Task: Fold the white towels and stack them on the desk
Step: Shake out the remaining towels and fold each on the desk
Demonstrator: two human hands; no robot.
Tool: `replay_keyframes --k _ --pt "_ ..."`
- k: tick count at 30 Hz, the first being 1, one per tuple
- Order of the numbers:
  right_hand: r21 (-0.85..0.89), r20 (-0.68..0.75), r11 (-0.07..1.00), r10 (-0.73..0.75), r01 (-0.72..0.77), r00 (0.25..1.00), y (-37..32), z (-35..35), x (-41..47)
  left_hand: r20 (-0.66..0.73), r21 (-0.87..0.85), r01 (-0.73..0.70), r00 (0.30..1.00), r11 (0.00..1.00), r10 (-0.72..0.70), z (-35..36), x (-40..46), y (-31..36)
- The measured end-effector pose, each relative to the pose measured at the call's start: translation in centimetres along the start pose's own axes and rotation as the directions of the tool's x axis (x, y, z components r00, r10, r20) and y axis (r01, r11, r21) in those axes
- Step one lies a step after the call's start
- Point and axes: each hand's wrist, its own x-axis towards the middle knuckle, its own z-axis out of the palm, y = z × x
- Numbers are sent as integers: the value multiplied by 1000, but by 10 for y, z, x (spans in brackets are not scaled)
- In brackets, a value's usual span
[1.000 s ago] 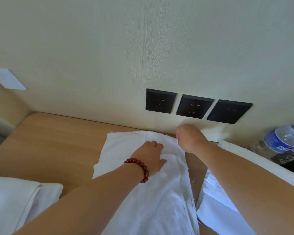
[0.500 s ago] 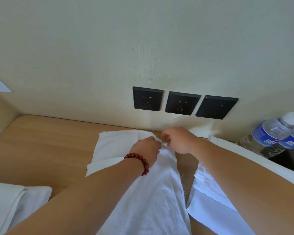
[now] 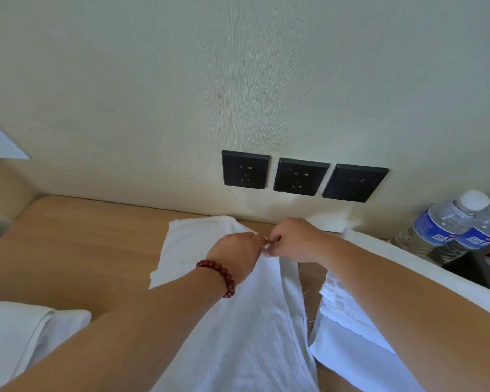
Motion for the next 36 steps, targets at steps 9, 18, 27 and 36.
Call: replay_keyframes --k 9,18,27,36 --pt "-203 -100 975 -108 86 989 -11 -5 -13 -151 -89 -44 988 995 30 -4 -12 3" --pt "-301 -99 933 -235 196 967 -49 -42 -60 -63 110 100 994 989 -93 -50 -50 -16" --pt "-452 34 850 -287 270 957 -133 -134 -145 109 232 -74 993 970 49 -139 -94 -14" --pt "-678 182 662 -270 319 946 -207 -191 -241 -173 91 -331 924 939 342 -229 -146 33"
